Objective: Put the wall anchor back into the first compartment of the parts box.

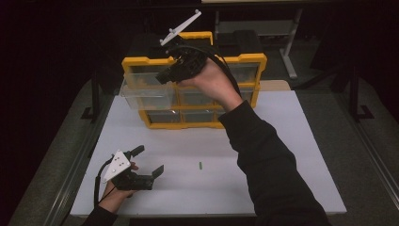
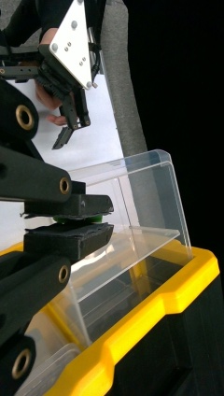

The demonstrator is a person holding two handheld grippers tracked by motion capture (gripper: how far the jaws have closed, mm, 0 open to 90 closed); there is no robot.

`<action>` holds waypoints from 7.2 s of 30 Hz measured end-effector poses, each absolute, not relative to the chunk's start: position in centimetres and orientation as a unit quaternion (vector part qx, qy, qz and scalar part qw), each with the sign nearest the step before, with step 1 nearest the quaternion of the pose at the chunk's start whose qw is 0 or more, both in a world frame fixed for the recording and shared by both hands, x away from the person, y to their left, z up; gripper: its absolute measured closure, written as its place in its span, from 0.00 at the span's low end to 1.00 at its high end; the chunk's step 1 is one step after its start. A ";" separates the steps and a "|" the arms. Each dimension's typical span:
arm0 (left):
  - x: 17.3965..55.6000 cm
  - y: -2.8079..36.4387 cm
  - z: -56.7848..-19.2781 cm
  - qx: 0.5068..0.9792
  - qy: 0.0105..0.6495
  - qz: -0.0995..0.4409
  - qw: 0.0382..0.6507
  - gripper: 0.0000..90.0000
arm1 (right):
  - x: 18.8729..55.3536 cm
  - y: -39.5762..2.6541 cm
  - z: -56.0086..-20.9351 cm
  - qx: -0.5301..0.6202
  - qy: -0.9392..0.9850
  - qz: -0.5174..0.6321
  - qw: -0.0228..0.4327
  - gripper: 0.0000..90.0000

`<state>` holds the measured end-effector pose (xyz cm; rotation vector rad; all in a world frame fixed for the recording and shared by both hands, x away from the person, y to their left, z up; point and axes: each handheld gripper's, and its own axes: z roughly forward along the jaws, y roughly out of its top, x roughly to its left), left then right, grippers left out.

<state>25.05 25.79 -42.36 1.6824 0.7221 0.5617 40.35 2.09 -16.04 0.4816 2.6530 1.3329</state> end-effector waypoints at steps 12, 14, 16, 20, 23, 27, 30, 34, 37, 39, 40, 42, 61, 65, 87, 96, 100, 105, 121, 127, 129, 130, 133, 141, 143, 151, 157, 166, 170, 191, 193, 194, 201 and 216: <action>25.0 25.8 -42.4 0.715 0.309 0.240 0.579 0.00 | 41.1 3.5 -16.8 0.148 0.894 0.416 0.069 0.93; 25.0 25.8 -42.4 0.715 0.310 0.239 0.580 0.00 | 41.2 3.6 -16.9 0.149 0.896 0.413 0.067 0.93; 25.0 25.8 -42.3 0.717 0.309 0.239 0.578 0.00 | 41.3 3.7 -17.0 0.151 0.897 0.410 0.065 0.93; 25.0 25.8 -42.3 0.718 0.308 0.240 0.576 0.00 | 41.4 3.8 -17.2 0.153 0.899 0.405 0.067 0.92; 25.0 25.8 -42.3 0.717 0.310 0.239 0.577 0.00 | 41.5 3.7 -17.1 0.155 0.896 0.409 0.070 0.87; 25.0 25.8 -42.3 0.716 0.310 0.239 0.578 0.00 | 41.4 3.5 -16.9 0.157 0.894 0.415 0.070 0.93; 25.0 25.8 -42.3 0.716 0.309 0.240 0.578 0.00 | 41.1 3.2 -16.7 0.161 0.892 0.416 0.070 0.99; 25.0 25.8 -42.3 0.719 0.307 0.241 0.575 0.00 | 40.7 2.3 -16.4 0.166 0.888 0.422 0.071 0.99; 25.0 25.8 -42.4 0.716 0.308 0.241 0.578 0.00 | 40.4 1.6 -16.2 0.163 0.887 0.426 0.075 0.99; 25.0 25.8 -42.4 0.719 0.306 0.243 0.575 0.00 | 40.2 1.0 -16.3 0.166 0.886 0.425 0.078 0.99; 25.0 25.7 -42.4 0.718 0.306 0.243 0.576 0.00 | 40.1 0.8 -16.3 0.169 0.885 0.426 0.079 0.99; 25.0 25.7 -42.4 0.718 0.307 0.241 0.576 0.00 | 40.0 0.3 -16.4 0.171 0.884 0.428 0.081 0.99; 25.1 25.8 -42.4 0.719 0.309 0.242 0.574 0.00 | 39.8 -2.9 -19.1 0.194 0.881 0.424 0.081 0.99; 25.1 25.8 -42.4 0.718 0.310 0.241 0.575 0.00 | 39.7 -3.1 -19.9 0.201 0.882 0.419 0.080 0.91; 25.1 25.7 -42.5 0.713 0.313 0.239 0.580 0.00 | 39.3 -3.8 -24.9 0.233 0.877 0.407 0.101 0.31; 25.1 25.8 -42.5 0.717 0.311 0.241 0.576 0.00 | 38.8 -4.0 -26.9 0.232 0.878 0.405 0.105 0.27; 25.1 25.8 -42.5 0.716 0.312 0.240 0.576 0.00 | 38.5 -4.2 -27.8 0.236 0.878 0.403 0.103 0.24; 25.0 25.7 -42.5 0.716 0.313 0.239 0.577 0.00 | 38.3 -4.4 -29.0 0.235 0.878 0.403 0.105 0.23; 25.0 25.8 -42.5 0.716 0.312 0.240 0.577 0.00 | 37.2 -4.6 -33.2 0.252 0.878 0.399 0.082 0.23; 25.0 25.8 -42.5 0.716 0.312 0.239 0.577 0.00 | 36.9 -4.9 -34.9 0.257 0.879 0.395 0.071 0.24; 25.1 25.8 -42.5 0.715 0.312 0.239 0.578 0.00 | 36.8 -5.0 -35.4 0.258 0.880 0.394 0.068 0.24; 25.1 25.7 -42.5 0.715 0.313 0.239 0.578 0.00 | 36.7 -5.0 -35.6 0.259 0.880 0.394 0.066 0.24; 25.1 25.8 -42.5 0.716 0.312 0.239 0.577 0.00 | 36.6 -5.1 -36.4 0.261 0.878 0.395 0.068 0.25; 25.1 26.0 -42.5 0.714 0.315 0.241 0.576 0.00 | 36.0 -5.1 -38.2 0.268 0.883 0.382 0.057 0.25; 25.1 26.1 -42.5 0.716 0.313 0.243 0.574 0.00 | 35.8 -5.1 -38.6 0.270 0.883 0.379 0.053 0.25; 25.3 26.7 -42.5 0.709 0.320 0.247 0.578 0.00 | 35.1 -5.2 -39.9 0.277 0.885 0.373 0.041 0.27; 25.4 26.8 -42.4 0.707 0.320 0.249 0.579 0.00 | 34.7 -5.1 -40.9 0.283 0.886 0.365 0.030 0.32; 25.4 26.7 -42.5 0.707 0.319 0.249 0.580 0.00 | 34.3 -4.9 -42.0 0.279 0.893 0.353 0.021 0.45; 25.4 26.8 -42.5 0.708 0.319 0.249 0.578 0.00 | 34.2 -4.7 -42.2 0.277 0.895 0.349 0.014 0.53; 25.3 26.7 -42.5 0.708 0.319 0.247 0.579 0.00 | 34.2 -3.5 -43.6 0.266 0.911 0.316 -0.006 0.75; 25.4 26.7 -42.5 0.710 0.317 0.248 0.578 0.00 | 34.2 -3.4 -43.7 0.264 0.911 0.316 -0.007 0.76; 25.3 26.6 -42.5 0.710 0.317 0.248 0.577 0.00 | 34.1 -3.4 -43.7 0.267 0.911 0.315 -0.008 0.77; 25.3 26.6 -42.5 0.710 0.318 0.247 0.578 0.00 | 34.1 -3.3 -43.7 0.263 0.914 0.310 0.000 0.81; 25.3 26.5 -42.5 0.709 0.318 0.247 0.579 0.00 | 34.0 -3.2 -43.7 0.258 0.918 0.301 0.015 0.93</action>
